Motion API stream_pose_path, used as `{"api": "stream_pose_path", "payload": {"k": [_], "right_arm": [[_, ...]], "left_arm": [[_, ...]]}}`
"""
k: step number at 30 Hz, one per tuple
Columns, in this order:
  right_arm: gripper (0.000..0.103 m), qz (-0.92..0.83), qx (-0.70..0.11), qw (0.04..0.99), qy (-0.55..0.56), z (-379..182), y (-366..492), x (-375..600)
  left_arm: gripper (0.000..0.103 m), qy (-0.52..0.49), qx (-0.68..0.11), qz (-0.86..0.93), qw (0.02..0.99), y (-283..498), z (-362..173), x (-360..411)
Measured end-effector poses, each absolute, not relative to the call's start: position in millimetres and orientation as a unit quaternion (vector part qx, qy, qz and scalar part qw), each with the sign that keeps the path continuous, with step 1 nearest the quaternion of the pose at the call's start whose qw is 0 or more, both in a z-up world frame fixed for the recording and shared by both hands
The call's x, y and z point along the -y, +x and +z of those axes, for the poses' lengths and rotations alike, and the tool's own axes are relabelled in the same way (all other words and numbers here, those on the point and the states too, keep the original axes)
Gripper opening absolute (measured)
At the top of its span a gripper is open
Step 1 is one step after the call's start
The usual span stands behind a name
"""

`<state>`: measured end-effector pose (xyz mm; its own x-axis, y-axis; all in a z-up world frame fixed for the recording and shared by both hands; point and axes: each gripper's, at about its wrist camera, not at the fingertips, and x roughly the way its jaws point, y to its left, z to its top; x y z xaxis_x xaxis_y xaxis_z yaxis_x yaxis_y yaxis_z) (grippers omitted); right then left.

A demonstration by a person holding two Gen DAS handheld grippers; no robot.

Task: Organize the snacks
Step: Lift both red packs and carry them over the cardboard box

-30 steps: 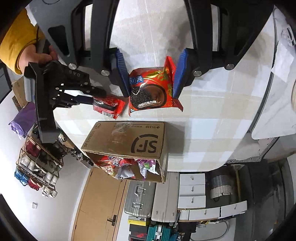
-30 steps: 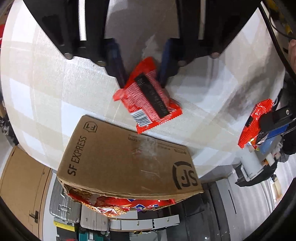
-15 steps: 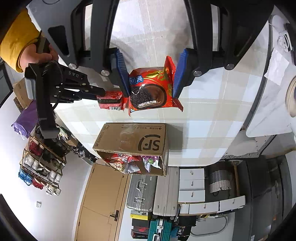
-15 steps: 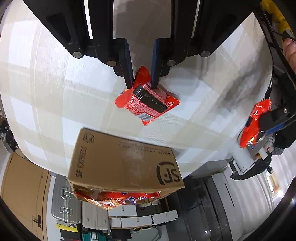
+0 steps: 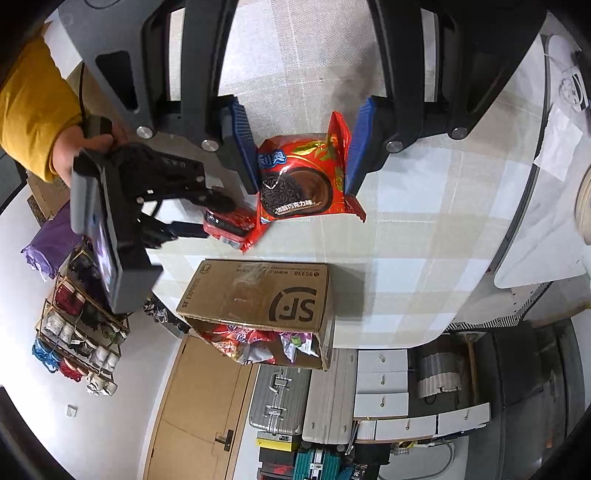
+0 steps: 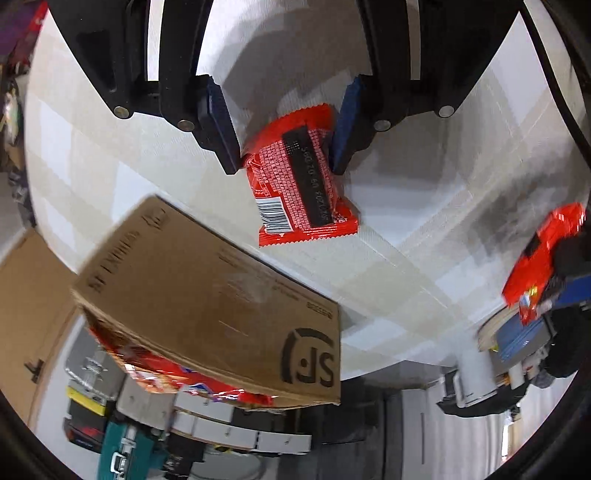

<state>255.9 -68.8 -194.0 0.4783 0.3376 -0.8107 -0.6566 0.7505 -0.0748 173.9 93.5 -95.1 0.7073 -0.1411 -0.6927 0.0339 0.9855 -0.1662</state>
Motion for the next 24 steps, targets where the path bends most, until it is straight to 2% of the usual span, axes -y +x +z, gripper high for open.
{"api": "stream_pose_path", "payload": {"k": [5, 9, 12, 24], "right_arm": [[0.051, 0.333, -0.438, 0.824, -0.137, -196.2, 273.4, 72.1], [0.044, 0.331, -0.439, 0.828, -0.116, -193.2, 272.6, 75.9], [0.043, 0.332, -0.429, 0.836, -0.083, -184.5, 264.8, 86.9], [0.043, 0.356, -0.347, 0.867, 0.017, -98.0, 168.3, 137.5]], "left_arm": [[0.042, -0.074, -0.384, -0.045, 0.919, 177.6, -97.5, -94.8], [0.042, -0.074, -0.384, -0.044, 0.919, 176.2, -96.5, -94.2], [0.042, -0.073, -0.382, -0.044, 0.92, 172.4, -94.3, -94.2], [0.042, -0.099, -0.334, -0.052, 0.936, 137.6, -61.3, -94.1]]}}
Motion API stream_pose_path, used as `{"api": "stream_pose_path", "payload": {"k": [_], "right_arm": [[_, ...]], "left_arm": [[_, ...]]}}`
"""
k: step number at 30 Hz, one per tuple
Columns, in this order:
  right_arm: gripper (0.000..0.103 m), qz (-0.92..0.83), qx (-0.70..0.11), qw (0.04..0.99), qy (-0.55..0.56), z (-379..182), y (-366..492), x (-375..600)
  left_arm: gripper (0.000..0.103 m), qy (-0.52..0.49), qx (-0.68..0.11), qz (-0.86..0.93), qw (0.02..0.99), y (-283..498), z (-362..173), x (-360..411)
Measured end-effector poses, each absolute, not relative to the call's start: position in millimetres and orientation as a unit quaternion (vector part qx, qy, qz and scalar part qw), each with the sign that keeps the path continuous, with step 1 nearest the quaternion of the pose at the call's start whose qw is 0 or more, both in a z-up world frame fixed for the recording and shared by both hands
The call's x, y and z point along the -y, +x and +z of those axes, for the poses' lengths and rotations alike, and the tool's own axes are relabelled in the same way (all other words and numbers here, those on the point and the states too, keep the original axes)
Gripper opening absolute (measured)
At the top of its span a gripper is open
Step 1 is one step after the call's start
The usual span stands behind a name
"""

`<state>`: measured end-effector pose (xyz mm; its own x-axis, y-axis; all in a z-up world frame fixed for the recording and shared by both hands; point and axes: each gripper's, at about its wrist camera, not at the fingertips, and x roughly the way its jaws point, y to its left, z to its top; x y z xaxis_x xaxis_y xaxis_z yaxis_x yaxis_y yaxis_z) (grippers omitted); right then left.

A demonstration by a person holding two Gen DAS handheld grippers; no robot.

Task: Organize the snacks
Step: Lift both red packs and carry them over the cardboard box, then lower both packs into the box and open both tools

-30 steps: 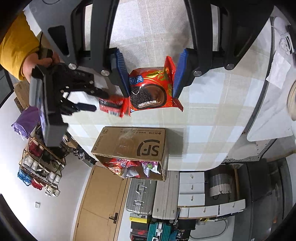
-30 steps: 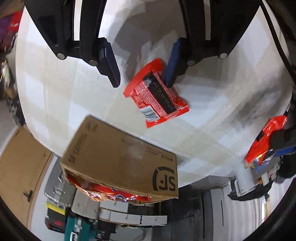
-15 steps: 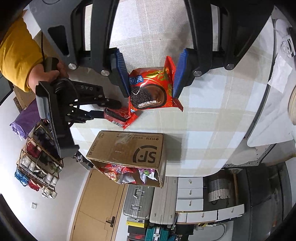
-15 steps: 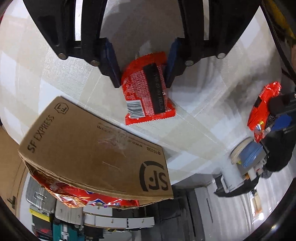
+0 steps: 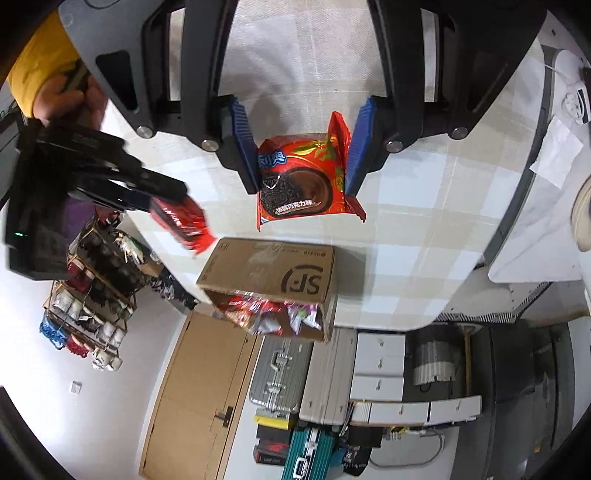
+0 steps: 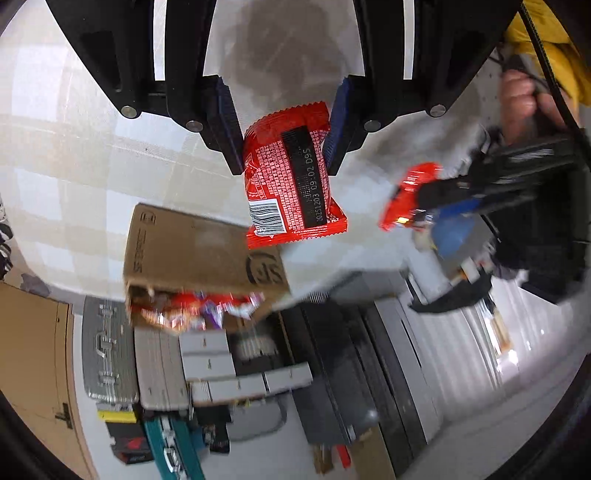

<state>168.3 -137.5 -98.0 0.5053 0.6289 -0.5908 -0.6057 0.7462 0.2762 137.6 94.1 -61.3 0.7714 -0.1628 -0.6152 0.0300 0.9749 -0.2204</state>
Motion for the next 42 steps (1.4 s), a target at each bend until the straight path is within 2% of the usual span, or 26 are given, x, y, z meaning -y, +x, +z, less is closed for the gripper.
{"api": "stream_pose_path", "payload": {"k": [10, 17, 22, 26, 33, 42], "right_arm": [[0.043, 0.361, -0.276, 0.891, 0.025, -10.8, 145.9, 136.2], [0.043, 0.331, -0.25, 0.909, 0.049, 46.5, 192.5, 146.5], [0.043, 0.308, -0.261, 0.914, 0.032, 62.8, 239.9, 137.1], [0.043, 0.281, -0.292, 0.914, 0.027, 56.5, 290.1, 131.8], [0.043, 0.252, -0.361, 0.898, 0.025, 14.1, 380.6, 121.8], [0.043, 0.221, -0.42, 0.88, 0.004, -47.9, 442.5, 111.7]], "left_arm": [[0.042, -0.122, -0.294, -0.078, 0.945, 143.7, -8.8, -98.6], [0.042, -0.106, -0.259, -0.074, 0.957, 193.7, 42.7, -102.7], [0.042, -0.088, -0.273, -0.078, 0.955, 245.7, 60.4, -97.5], [0.042, -0.077, -0.3, -0.084, 0.947, 293.0, 56.5, -85.8], [0.043, -0.083, -0.339, -0.092, 0.933, 366.1, 37.7, -66.7], [0.042, -0.086, -0.373, -0.094, 0.919, 425.6, 1.0, -59.8]]}}
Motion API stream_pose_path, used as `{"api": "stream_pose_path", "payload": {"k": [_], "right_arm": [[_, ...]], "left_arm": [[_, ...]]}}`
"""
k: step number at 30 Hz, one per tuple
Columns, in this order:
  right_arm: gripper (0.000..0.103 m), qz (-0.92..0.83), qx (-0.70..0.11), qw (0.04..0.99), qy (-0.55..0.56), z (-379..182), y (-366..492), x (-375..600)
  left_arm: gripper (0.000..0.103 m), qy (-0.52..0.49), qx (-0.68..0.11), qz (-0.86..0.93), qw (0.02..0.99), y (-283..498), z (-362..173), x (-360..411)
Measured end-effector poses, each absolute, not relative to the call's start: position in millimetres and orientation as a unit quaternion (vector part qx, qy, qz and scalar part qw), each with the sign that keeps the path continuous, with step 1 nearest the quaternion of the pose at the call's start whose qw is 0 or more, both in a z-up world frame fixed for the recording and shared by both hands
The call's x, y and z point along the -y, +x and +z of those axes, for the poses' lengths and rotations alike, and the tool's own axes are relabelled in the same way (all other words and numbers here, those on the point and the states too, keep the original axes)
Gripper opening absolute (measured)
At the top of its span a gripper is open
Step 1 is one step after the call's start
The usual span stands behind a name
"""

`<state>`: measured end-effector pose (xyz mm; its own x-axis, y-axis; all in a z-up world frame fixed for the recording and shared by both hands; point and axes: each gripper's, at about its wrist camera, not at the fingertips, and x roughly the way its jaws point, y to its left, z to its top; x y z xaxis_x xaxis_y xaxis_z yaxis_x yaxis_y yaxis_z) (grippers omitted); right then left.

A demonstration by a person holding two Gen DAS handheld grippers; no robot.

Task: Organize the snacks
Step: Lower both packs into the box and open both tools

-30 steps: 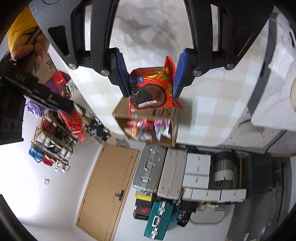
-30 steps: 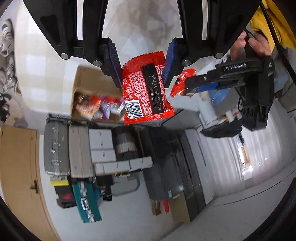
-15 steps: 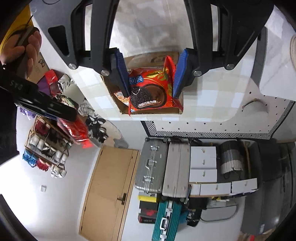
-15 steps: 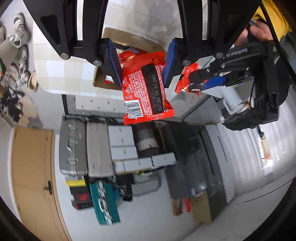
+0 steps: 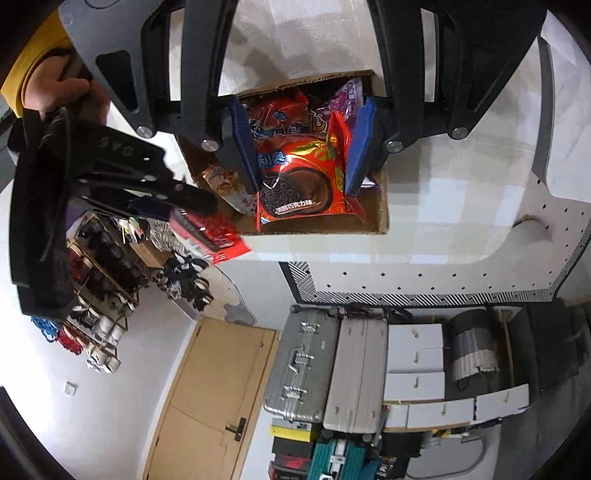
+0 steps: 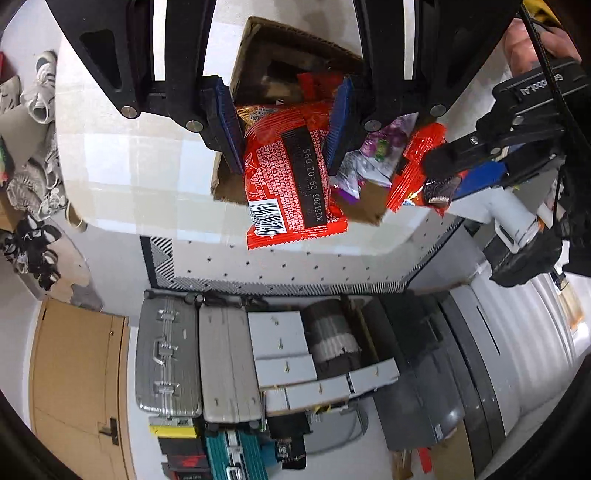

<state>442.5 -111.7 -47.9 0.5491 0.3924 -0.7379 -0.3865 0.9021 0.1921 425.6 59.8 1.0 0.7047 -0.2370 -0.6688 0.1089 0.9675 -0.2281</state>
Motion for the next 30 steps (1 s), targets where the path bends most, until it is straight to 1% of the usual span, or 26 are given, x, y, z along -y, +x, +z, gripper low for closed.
{"api": "stream_pose_path", "payload": {"k": [3, 7, 11, 15, 22, 30], "right_arm": [[0.043, 0.236, -0.428, 0.872, 0.015, -56.6, 449.2, 110.1], [0.043, 0.269, -0.434, 0.86, 0.028, -61.2, 435.4, 106.3], [0.043, 0.277, -0.442, 0.853, 0.003, -69.8, 424.5, 94.4], [0.044, 0.265, -0.433, 0.861, -0.027, -71.4, 416.6, 87.1], [0.044, 0.264, -0.434, 0.861, -0.02, -74.5, 403.2, 98.3], [0.045, 0.248, -0.438, 0.863, -0.054, -86.1, 404.9, 96.5]], "left_arm": [[0.042, -0.085, -0.38, -0.094, 0.916, 432.0, -9.6, -60.3], [0.043, -0.089, -0.388, -0.094, 0.913, 441.9, -23.1, -68.7], [0.043, -0.085, -0.398, -0.091, 0.909, 447.0, -33.9, -69.0], [0.043, -0.083, -0.409, -0.094, 0.904, 450.3, -43.5, -67.9], [0.043, -0.083, -0.407, -0.098, 0.904, 451.3, -46.2, -65.8], [0.043, -0.085, -0.414, -0.096, 0.901, 456.9, -50.1, -66.4]]}}
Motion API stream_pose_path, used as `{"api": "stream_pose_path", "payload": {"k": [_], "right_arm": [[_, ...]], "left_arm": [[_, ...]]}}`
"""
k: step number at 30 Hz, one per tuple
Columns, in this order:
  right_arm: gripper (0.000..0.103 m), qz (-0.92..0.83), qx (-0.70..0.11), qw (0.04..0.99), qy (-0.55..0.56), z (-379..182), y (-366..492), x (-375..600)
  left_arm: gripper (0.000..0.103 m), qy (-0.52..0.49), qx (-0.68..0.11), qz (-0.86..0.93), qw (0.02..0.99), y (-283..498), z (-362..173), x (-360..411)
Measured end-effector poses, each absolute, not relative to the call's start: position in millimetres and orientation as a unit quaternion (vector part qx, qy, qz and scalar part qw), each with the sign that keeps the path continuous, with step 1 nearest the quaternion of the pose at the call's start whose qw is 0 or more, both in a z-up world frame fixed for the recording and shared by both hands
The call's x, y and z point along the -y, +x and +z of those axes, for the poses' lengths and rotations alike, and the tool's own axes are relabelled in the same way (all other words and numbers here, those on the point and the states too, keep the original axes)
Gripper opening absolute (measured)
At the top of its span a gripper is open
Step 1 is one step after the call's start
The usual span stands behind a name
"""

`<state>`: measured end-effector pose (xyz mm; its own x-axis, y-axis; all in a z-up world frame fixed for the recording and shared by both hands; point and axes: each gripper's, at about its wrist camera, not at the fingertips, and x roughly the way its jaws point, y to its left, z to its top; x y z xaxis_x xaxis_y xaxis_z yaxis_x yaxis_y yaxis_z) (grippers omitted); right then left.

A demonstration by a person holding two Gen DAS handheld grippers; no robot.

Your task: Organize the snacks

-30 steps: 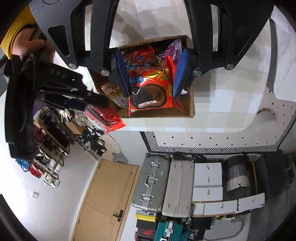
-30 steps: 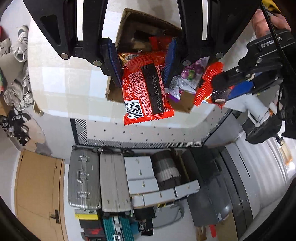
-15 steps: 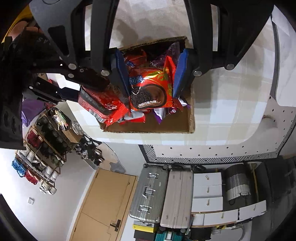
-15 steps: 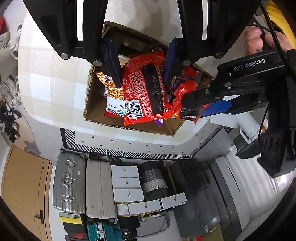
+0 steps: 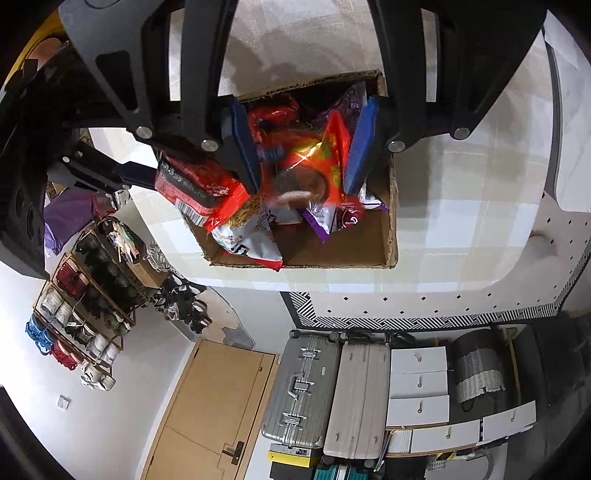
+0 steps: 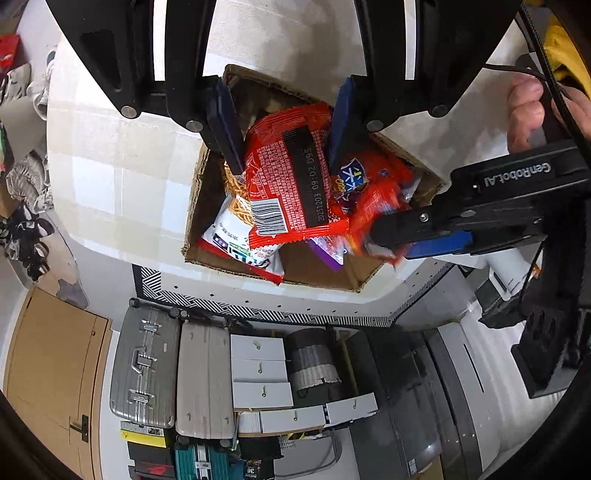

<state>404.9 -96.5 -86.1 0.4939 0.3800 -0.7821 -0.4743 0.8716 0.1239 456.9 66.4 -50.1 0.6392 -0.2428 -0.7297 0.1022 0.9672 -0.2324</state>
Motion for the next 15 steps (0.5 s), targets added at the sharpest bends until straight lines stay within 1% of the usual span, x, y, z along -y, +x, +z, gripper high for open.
{"api": "stream_pose_path", "payload": {"k": [4, 7, 10, 12, 15], "right_arm": [[0.046, 0.245, -0.428, 0.868, -0.057, -83.3, 404.9, 97.4], [0.051, 0.248, -0.412, 0.875, -0.051, -74.8, 400.9, 100.2], [0.053, 0.25, -0.396, 0.882, -0.051, -63.1, 399.7, 101.6], [0.053, 0.253, -0.384, 0.887, -0.042, -54.8, 397.0, 103.7], [0.053, 0.257, -0.372, 0.892, -0.024, -42.1, 389.9, 107.8]], "left_arm": [[0.043, -0.087, -0.411, -0.097, 0.902, 456.9, -47.9, -68.4], [0.048, -0.089, -0.405, -0.099, 0.904, 453.3, -41.9, -72.0], [0.049, -0.094, -0.396, -0.097, 0.908, 446.0, -33.2, -76.6], [0.057, -0.096, -0.39, -0.092, 0.911, 437.2, -25.3, -77.9], [0.058, -0.087, -0.371, -0.076, 0.922, 419.1, -10.3, -78.4]]}}
